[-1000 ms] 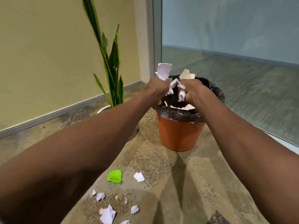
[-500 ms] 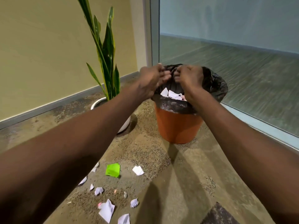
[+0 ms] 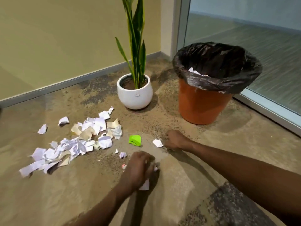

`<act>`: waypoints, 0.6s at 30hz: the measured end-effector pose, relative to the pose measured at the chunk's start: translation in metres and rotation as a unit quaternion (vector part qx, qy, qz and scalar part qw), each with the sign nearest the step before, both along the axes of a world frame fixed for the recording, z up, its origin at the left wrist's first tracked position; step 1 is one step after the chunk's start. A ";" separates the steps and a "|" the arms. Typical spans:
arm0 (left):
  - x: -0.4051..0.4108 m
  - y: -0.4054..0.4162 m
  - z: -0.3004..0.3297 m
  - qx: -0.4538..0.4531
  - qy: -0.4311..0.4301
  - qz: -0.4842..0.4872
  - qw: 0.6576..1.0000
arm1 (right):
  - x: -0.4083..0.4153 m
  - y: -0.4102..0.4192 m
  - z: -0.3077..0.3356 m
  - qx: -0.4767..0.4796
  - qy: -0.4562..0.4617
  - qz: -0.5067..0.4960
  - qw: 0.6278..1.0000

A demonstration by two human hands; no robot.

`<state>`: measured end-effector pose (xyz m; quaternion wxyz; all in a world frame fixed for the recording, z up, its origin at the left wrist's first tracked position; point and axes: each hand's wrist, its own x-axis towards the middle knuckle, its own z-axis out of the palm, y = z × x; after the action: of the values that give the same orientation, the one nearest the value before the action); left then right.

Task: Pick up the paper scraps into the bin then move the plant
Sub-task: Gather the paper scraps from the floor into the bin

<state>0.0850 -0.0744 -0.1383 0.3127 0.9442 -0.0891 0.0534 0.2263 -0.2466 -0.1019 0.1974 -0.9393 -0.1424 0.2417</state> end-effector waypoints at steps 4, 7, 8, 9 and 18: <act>-0.051 0.005 -0.044 0.181 -0.016 -0.225 0.957 | -0.022 0.024 -0.028 -0.051 0.017 -0.027 0.998; -0.050 0.022 -0.050 0.282 -0.013 -0.240 0.929 | -0.037 0.055 -0.032 0.018 0.052 0.031 0.998; -0.043 0.032 -0.044 0.295 -0.004 -0.196 0.935 | -0.040 0.066 -0.029 0.073 0.070 0.039 0.994; -0.036 0.044 -0.037 0.305 0.006 -0.134 0.943 | -0.040 0.075 -0.026 0.112 0.073 0.036 0.990; -0.052 0.076 -0.022 0.228 0.025 -0.139 0.963 | -0.037 0.050 -0.013 -0.070 0.106 0.315 0.941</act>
<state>0.0332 0.0016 -0.1600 0.0961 0.9697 -0.2215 -0.0361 0.1889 -0.1969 -0.1147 0.0590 -0.8271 -0.3916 0.3989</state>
